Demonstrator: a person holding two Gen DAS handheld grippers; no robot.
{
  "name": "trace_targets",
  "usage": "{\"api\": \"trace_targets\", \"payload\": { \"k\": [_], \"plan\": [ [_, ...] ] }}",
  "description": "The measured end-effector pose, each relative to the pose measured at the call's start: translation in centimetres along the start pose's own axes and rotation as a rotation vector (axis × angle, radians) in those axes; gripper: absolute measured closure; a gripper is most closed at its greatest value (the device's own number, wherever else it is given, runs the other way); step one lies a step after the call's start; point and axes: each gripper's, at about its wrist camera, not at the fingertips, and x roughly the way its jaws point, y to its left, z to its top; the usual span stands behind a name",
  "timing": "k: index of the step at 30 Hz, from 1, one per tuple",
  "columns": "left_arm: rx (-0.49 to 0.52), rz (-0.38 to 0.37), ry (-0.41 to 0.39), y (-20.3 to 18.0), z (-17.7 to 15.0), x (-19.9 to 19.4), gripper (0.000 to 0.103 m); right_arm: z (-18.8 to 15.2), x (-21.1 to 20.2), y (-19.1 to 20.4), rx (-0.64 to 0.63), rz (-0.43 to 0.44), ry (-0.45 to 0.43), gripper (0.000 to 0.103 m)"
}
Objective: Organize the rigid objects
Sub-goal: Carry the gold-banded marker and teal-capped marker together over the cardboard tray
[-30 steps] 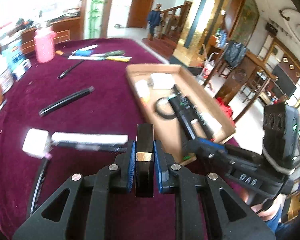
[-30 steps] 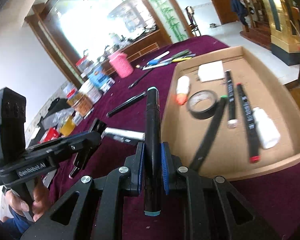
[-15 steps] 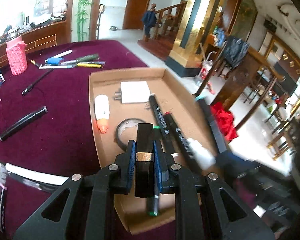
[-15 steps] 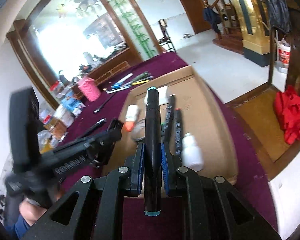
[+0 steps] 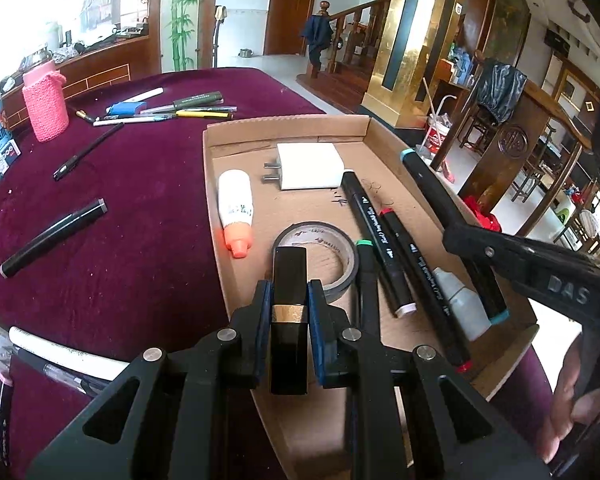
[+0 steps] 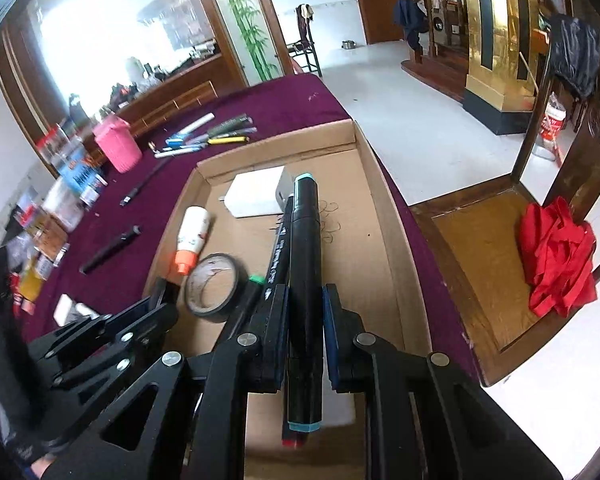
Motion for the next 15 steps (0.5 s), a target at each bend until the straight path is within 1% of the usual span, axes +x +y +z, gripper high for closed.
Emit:
{"api": "trace_targets", "payload": {
  "k": [3, 6, 15],
  "plan": [
    [0.012, 0.023, -0.003, -0.1, -0.2, 0.1, 0.088, 0.2, 1.0, -0.1, -0.006, -0.023, 0.018, 0.089],
    [0.014, 0.026, 0.005, -0.1, -0.3, 0.4, 0.088, 0.3, 1.9, -0.4, -0.001, -0.037, 0.036, 0.089],
    [0.037, 0.039, 0.011, -0.5, -0.5, 0.8, 0.088, 0.4, 3.1, 0.1, -0.004, -0.036, 0.056, 0.089]
  ]
}}
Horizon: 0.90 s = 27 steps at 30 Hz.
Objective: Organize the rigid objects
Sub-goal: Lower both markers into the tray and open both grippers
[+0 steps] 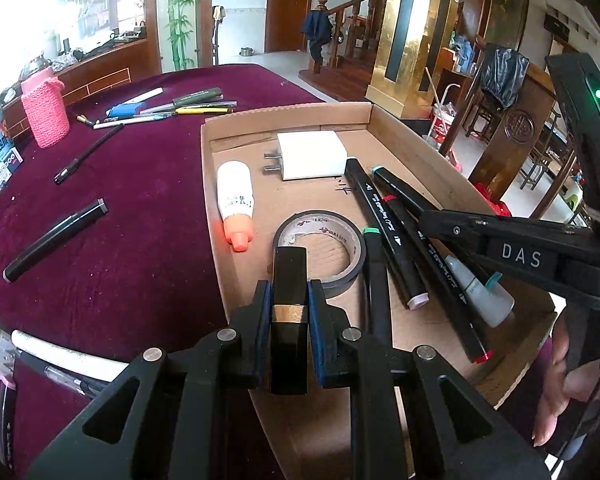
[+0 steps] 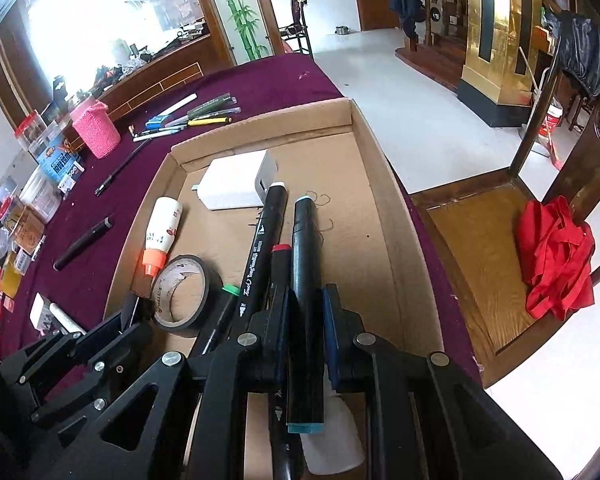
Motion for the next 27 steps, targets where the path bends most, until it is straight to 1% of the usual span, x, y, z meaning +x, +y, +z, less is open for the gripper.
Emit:
{"api": "trace_targets", "payload": {
  "k": [13, 27],
  "plan": [
    [0.030, 0.032, -0.007, -0.5, -0.2, 0.1, 0.088, 0.9, 0.7, 0.2, 0.003, 0.006, 0.012, 0.089],
    [0.050, 0.050, -0.007, -0.9, -0.3, 0.3, 0.088, 2.0, 1.6, 0.7, -0.010, 0.005, 0.026, 0.089]
  ]
}}
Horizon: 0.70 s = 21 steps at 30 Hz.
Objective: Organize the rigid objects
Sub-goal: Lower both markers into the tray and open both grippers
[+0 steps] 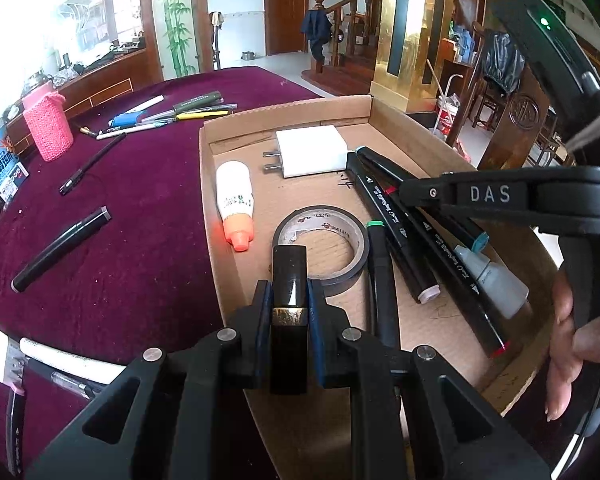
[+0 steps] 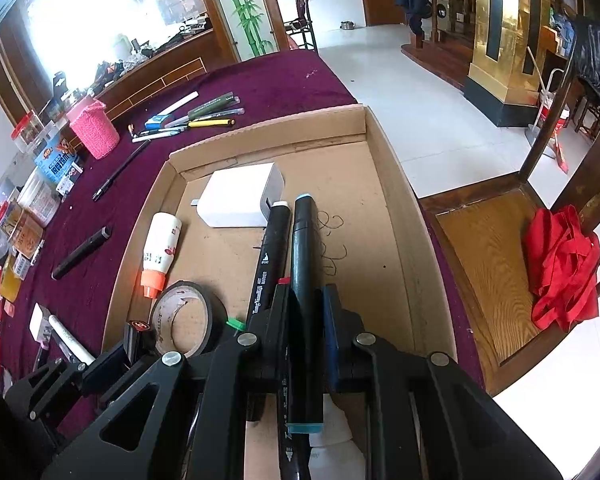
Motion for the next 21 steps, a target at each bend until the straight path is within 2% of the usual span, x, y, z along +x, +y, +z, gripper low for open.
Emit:
{"api": "trace_targets", "payload": {
  "k": [21],
  "plan": [
    [0.003, 0.009, -0.003, -0.01, 0.02, -0.05, 0.088, 0.38, 0.25, 0.42, -0.008, -0.009, 0.016, 0.089]
  ]
}}
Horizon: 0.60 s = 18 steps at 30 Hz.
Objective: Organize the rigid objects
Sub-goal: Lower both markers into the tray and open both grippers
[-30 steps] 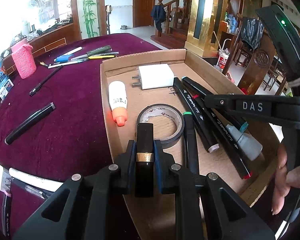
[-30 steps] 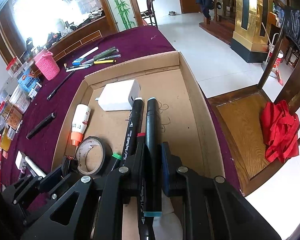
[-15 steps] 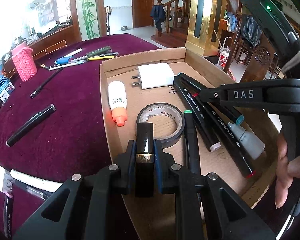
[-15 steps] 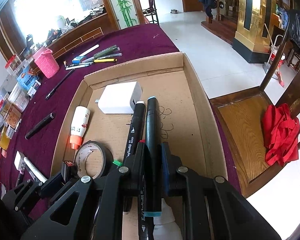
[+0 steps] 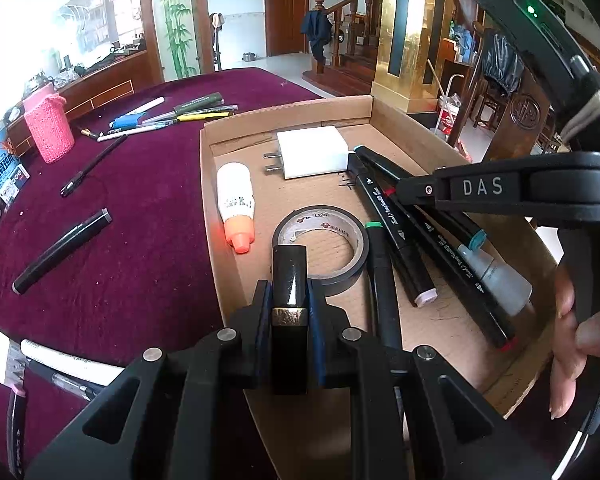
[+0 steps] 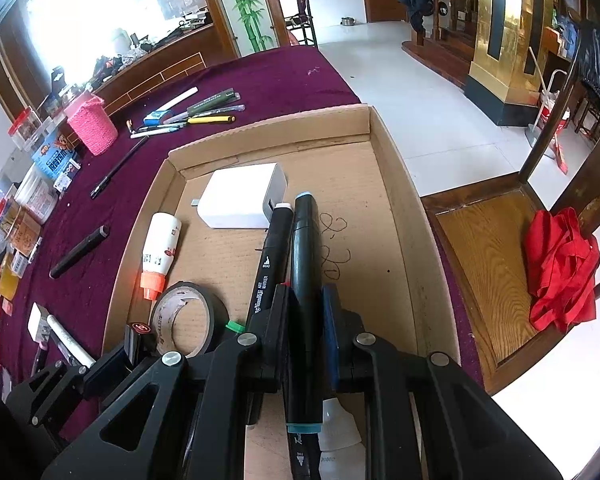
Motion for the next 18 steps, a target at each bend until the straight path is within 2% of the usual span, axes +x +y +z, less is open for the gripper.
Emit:
{"api": "trace_targets", "payload": {
  "k": [6, 10, 18],
  "plan": [
    [0.010, 0.008, -0.001, -0.1, 0.0, 0.1, 0.088, -0.1, -0.1, -0.5, 0.021, 0.014, 0.000, 0.087],
    [0.018, 0.007, 0.002, -0.3, 0.0, 0.2, 0.085, -0.1, -0.3, -0.7, 0.038, 0.027, -0.002, 0.077],
    [0.025, -0.004, 0.007, -0.5, 0.0, 0.2, 0.079, -0.6, -1.5, -0.5, 0.044, 0.039, -0.037, 0.072]
  ]
}}
